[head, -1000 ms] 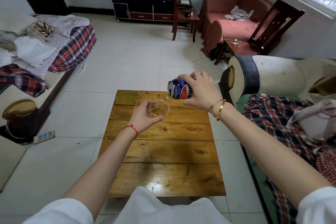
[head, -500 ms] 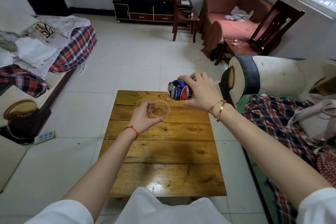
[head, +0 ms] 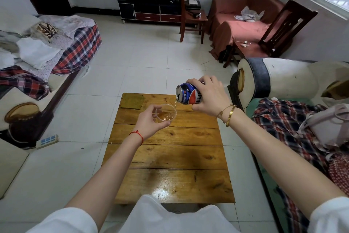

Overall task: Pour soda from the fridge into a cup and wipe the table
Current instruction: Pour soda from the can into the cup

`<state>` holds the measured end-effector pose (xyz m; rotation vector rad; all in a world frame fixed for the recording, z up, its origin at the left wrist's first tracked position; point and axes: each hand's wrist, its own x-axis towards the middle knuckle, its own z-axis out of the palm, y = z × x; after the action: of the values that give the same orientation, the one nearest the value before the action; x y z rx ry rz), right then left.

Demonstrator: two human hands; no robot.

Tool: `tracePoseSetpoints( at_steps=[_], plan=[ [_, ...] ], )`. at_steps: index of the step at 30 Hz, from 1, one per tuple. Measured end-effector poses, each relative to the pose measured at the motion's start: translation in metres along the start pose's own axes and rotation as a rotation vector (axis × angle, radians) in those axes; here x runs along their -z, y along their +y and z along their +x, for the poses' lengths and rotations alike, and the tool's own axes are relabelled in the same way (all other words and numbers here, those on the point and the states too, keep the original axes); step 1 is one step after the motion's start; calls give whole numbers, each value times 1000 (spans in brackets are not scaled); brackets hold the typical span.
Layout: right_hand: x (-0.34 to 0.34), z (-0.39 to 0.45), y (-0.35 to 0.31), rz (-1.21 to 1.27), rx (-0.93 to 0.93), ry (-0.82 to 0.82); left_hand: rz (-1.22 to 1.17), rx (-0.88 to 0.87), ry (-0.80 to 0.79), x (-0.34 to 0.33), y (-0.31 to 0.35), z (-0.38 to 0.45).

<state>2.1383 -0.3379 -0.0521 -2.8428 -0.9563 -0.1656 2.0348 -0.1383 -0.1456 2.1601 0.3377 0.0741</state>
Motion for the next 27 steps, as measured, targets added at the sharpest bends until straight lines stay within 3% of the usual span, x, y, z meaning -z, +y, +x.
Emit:
tracePoseSetpoints(
  at_steps=[27],
  plan=[
    [-3,-1,6,3,6,-4,-10,7,-4,-8,3,1]
  ],
)
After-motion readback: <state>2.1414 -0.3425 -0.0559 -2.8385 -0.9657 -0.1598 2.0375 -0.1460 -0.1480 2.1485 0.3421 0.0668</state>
